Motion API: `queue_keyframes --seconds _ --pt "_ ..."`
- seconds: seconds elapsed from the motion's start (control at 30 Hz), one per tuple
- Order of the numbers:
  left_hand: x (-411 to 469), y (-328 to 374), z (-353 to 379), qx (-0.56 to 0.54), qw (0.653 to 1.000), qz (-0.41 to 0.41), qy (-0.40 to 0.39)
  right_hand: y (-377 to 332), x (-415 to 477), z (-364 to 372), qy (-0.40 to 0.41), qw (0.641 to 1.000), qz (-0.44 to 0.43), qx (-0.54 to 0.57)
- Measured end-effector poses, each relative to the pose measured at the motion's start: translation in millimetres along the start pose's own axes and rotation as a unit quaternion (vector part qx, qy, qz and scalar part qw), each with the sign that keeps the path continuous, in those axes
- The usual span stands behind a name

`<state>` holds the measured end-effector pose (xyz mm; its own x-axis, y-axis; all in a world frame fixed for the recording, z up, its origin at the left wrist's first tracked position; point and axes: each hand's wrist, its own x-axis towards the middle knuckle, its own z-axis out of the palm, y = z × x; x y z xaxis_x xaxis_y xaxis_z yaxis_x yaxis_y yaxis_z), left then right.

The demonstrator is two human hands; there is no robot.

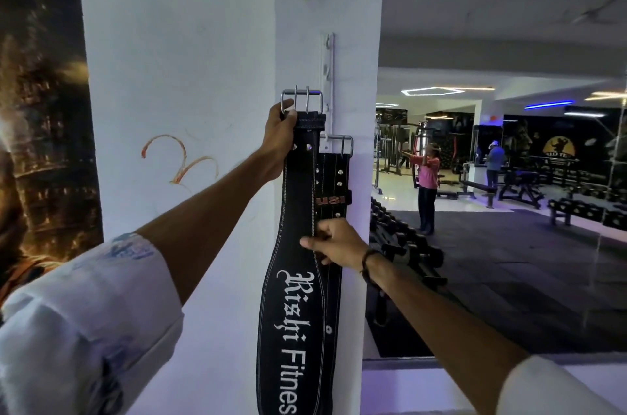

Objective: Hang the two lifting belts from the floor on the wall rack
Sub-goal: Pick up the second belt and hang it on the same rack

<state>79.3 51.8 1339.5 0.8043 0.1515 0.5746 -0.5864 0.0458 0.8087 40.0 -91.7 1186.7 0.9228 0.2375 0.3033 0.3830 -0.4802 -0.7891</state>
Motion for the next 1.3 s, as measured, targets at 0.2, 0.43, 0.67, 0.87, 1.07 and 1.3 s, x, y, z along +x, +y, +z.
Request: queue_keyframes --seconds 0.2,0.43,0.67,0.87,1.07,1.3 --pt "-9 -26 -2 0.025 0.998 0.010 -0.061 -84 39 -54 0.160 0.972 -0.064 0.158" --pt "-22 -42 -10 0.057 0.995 0.044 -0.072 -80 52 -51 0.180 0.966 -0.046 0.180" --pt "-118 -128 -9 0.146 0.984 0.044 -0.094 -95 64 -61 0.264 0.945 -0.074 0.180" --pt "-119 -151 -25 0.157 0.985 0.024 -0.070 -93 64 -85 0.263 0.951 -0.076 0.144" --pt "-19 -27 4 0.108 0.985 0.131 -0.028 -83 62 -70 0.225 0.960 -0.079 0.149" --pt "-127 -133 -15 0.255 0.952 0.057 -0.162 -92 67 -81 0.270 0.944 -0.089 0.169"
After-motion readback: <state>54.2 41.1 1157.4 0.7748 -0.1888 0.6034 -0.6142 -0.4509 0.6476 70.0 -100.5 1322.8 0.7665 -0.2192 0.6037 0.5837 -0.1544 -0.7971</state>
